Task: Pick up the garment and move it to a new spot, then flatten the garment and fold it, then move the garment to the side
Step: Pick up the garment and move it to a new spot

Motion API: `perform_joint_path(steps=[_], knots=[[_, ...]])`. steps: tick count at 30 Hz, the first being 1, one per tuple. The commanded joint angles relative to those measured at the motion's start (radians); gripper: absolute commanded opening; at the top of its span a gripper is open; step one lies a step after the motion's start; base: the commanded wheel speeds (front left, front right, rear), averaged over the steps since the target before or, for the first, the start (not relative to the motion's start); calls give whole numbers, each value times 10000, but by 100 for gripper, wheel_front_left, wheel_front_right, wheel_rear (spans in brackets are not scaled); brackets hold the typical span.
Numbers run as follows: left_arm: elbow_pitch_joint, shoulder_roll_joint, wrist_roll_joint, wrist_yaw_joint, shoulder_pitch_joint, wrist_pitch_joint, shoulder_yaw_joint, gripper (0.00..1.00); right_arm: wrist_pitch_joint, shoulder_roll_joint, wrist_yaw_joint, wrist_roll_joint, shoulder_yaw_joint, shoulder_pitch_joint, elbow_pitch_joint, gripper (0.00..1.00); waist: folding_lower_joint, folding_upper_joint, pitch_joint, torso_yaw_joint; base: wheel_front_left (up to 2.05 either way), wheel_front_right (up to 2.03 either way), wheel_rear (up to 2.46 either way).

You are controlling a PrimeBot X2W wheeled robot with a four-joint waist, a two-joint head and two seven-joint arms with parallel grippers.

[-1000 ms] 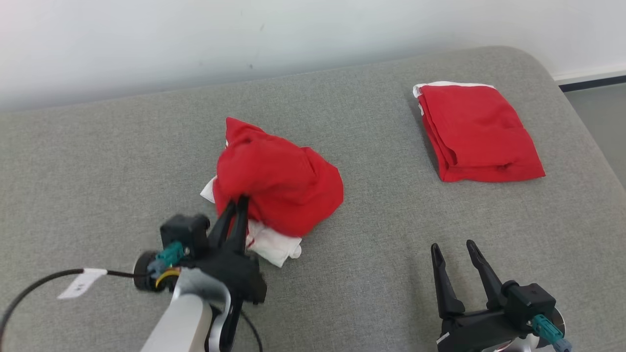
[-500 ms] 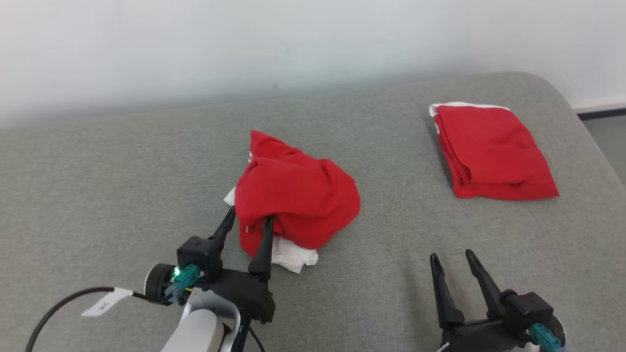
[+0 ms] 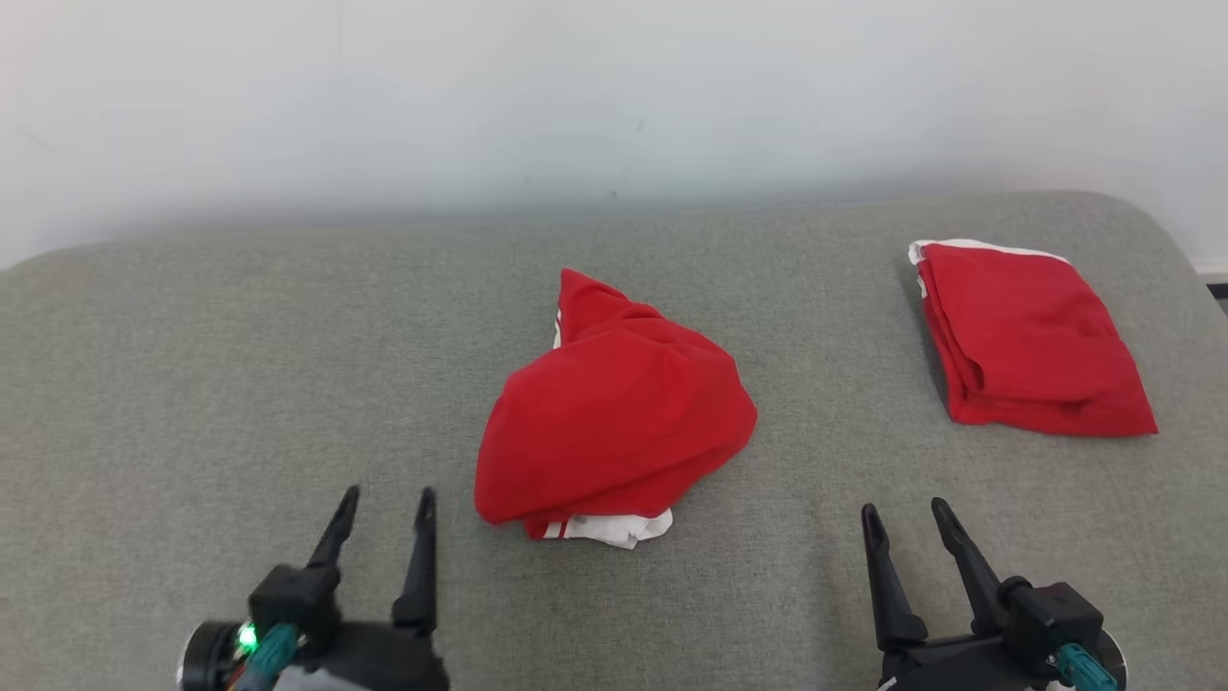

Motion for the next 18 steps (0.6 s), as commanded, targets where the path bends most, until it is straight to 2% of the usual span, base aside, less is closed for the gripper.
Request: perform_joint_path(steps=[1, 8, 18], knots=[[-129, 51, 87, 48, 307, -26, 107, 100, -44, -6, -26, -2, -47, 183, -8, 100, 0, 0, -89, 85, 0, 0, 0], [-1068, 107, 507, 145, 1328, -29, 1034, 100, -44, -2, -26, -83, -232, 276, -60, 100, 0, 0, -229, 230, 0, 0, 0], [-2245, -478, 1235, -189, 2510, -31, 2272, 100, -44, -3, -26, 10, -515, 642, -327, 100, 0, 0, -418, 338, 0, 0, 0]])
